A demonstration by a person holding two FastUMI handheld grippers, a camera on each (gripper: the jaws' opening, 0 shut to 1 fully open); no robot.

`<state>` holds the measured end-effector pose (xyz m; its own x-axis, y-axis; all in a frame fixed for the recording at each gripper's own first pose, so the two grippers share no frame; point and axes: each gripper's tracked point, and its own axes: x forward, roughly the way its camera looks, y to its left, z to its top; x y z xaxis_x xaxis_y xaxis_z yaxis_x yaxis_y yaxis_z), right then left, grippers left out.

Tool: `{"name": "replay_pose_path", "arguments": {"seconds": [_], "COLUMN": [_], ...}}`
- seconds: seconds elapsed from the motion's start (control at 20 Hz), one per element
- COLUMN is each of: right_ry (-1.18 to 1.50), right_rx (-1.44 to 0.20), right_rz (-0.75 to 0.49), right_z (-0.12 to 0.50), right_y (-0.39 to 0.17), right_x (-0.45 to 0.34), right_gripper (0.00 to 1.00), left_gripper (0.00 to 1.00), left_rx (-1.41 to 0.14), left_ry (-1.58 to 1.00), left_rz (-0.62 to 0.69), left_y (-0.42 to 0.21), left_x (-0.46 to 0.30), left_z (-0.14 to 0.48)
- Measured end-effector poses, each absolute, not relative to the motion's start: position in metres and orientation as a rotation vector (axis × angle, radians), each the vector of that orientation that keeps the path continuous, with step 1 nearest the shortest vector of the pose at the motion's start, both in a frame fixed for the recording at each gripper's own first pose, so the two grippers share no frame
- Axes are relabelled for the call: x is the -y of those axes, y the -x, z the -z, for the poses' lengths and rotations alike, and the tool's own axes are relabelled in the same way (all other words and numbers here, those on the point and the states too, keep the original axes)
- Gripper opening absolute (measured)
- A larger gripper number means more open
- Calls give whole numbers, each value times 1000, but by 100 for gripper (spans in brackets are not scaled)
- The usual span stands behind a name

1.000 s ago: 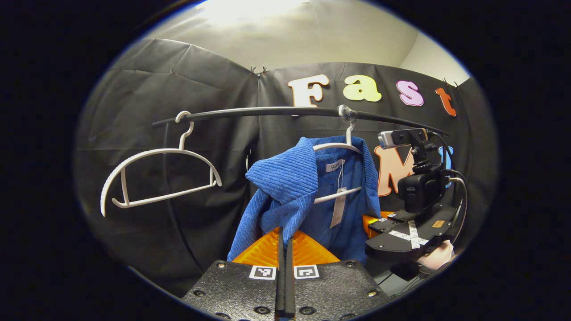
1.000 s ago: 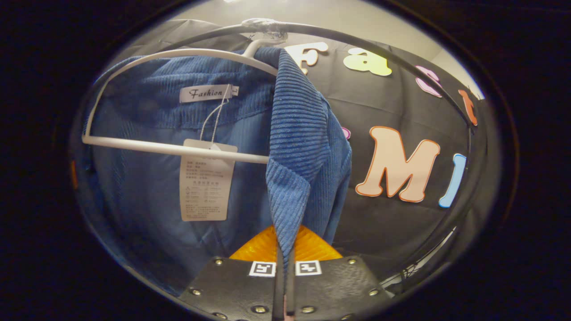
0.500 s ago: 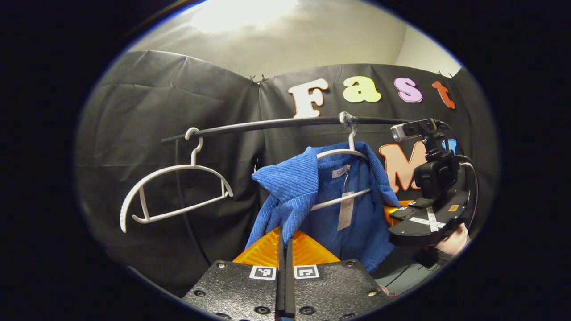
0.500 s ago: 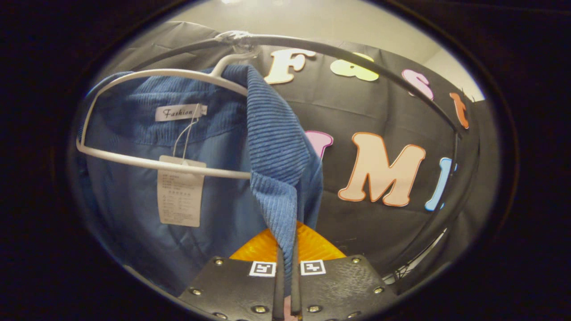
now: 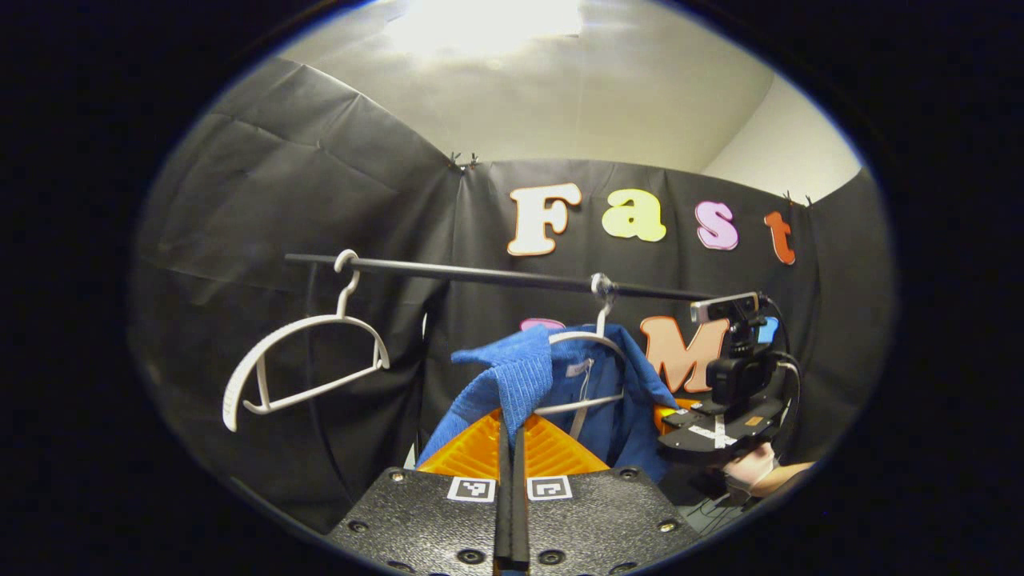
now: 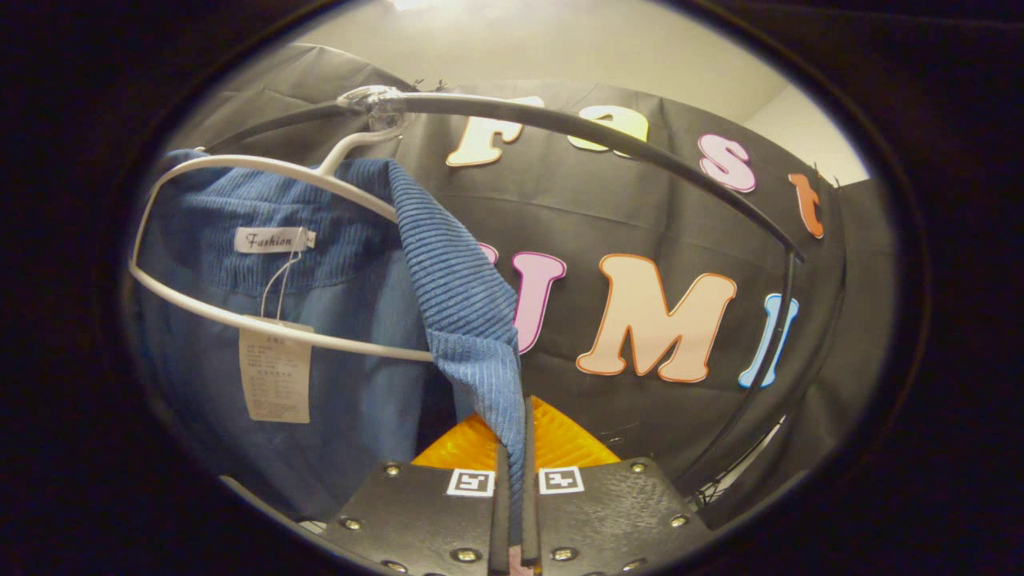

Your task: Grasp the clothes on the hanger with both hands and then place them into the laundry hamper below.

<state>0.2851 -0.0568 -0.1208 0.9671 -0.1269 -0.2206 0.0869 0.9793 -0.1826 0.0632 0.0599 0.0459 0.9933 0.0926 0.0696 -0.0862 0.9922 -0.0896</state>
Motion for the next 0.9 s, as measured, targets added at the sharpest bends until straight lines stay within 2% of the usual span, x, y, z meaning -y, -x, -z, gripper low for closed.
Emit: {"name": "replay_pose_path", "arguments": {"seconds": [0.35, 0.8, 0.9], "right_ry": [164, 162, 165], "right_rx": [-213, -185, -177], "right_rz": [135, 185, 195], "right_z": [115, 101, 96], "right_y": [-287, -295, -301], "right_x": [65, 84, 90], "right_gripper": [6, 6, 6], "left_gripper": [0, 0, 0], "left_rx": [113, 173, 168], "left_ry": [114, 146, 112], "left_rz": [-128, -26, -59], "left_y": [-68, -74, -78], "left_x": [-97, -122, -138], "left_z": [-73, -98, -97]}}
